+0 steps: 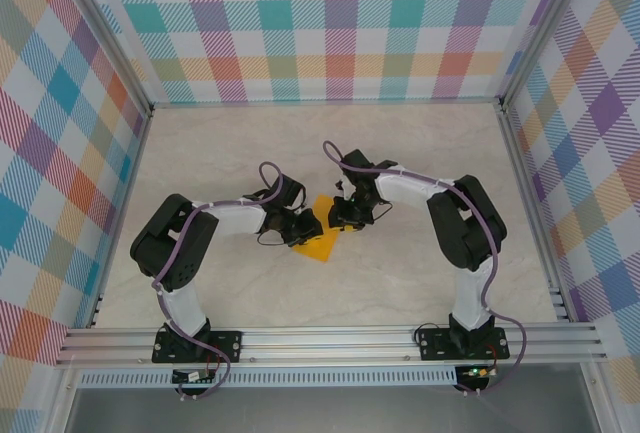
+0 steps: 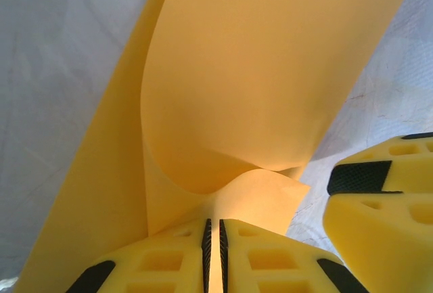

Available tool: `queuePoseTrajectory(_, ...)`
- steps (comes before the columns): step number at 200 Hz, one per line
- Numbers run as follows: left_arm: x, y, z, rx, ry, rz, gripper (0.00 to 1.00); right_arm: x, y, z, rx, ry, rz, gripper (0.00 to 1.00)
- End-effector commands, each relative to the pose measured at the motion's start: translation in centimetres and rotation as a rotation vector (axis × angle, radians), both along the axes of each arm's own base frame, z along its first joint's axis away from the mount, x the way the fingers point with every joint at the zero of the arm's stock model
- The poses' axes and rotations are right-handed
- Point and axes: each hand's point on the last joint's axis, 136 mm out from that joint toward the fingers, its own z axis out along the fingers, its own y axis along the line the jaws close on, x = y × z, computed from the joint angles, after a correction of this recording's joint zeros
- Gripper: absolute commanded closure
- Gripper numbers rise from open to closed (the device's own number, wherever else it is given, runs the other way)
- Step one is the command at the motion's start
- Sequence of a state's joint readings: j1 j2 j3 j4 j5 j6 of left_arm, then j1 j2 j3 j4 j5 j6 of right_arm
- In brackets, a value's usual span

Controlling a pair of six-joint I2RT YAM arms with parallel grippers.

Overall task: Fold a paper plane with a square sheet of paper (pick it up from the middle)
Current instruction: Fold the triangle a second time at the center of the table.

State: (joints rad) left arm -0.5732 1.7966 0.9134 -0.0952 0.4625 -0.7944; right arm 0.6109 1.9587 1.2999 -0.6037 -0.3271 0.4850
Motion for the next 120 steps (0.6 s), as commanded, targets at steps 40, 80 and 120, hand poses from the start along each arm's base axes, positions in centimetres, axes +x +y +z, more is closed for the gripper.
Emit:
queuePoseTrajectory(40, -0.33, 0.23, -0.49, 0.005, 0.030, -0.012, 0.86, -0.18, 1.25, -0.13, 0.046, 0.032, 0.039, 0.75)
queuePoseTrajectory(80, -0.32, 0.20, -0.35, 0.003, 0.029, -0.013, 0.86, -0.13, 1.29, -0.67, 0.039, 0.043, 0.039, 0.78)
queuePoseTrajectory(120, -0.33, 0.18, -0.30, 0.001, 0.029, -0.013, 0.85, -0.06, 1.15, -0.85, 0.033, 0.043, 0.035, 0.80)
